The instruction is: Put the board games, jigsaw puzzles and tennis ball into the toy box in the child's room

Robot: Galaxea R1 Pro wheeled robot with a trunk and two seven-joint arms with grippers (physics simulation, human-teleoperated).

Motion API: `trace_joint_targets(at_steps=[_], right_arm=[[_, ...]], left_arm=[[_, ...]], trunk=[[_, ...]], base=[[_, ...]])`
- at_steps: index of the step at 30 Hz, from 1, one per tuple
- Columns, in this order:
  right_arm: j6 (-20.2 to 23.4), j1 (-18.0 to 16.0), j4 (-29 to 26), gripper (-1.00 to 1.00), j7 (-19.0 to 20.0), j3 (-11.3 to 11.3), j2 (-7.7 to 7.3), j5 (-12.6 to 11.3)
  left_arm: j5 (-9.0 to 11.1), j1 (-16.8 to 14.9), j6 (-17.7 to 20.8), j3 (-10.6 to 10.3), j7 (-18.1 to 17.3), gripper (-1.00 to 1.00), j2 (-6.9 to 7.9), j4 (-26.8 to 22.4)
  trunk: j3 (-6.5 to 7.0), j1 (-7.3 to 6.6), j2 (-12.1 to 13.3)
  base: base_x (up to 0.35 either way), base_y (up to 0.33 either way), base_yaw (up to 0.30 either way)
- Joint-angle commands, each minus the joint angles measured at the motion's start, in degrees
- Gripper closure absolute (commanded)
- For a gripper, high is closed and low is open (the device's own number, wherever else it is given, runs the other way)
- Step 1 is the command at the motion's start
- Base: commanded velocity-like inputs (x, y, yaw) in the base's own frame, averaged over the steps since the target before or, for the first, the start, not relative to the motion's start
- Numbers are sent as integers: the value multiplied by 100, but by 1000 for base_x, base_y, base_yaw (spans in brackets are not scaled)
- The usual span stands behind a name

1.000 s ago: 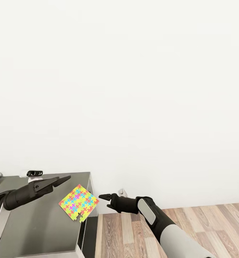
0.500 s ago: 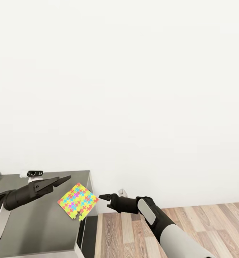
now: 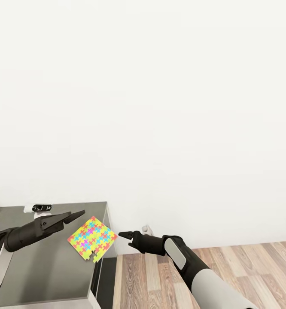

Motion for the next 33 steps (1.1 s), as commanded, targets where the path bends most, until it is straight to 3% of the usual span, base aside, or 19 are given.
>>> trace_joint_targets(at_steps=[1,13,33], right_arm=[[16,-4,1,-100,16,3,0,-16],[-149,-2,1,-100,442,22,0,-10],[-200,0,0,-100,469,23,0,-9]], left_arm=[[-4,-3,61,-1,-23,-100,2,-1],[-5,-3,53,0,-23,-100,2,-1],[-4,-3,53,7,-23,-100,19,5]], trunk=[[-24,23,-45],[-240,286,-526],[-240,286,-526]], base=[[0,0,0],[0,0,0],[34,27,0]])
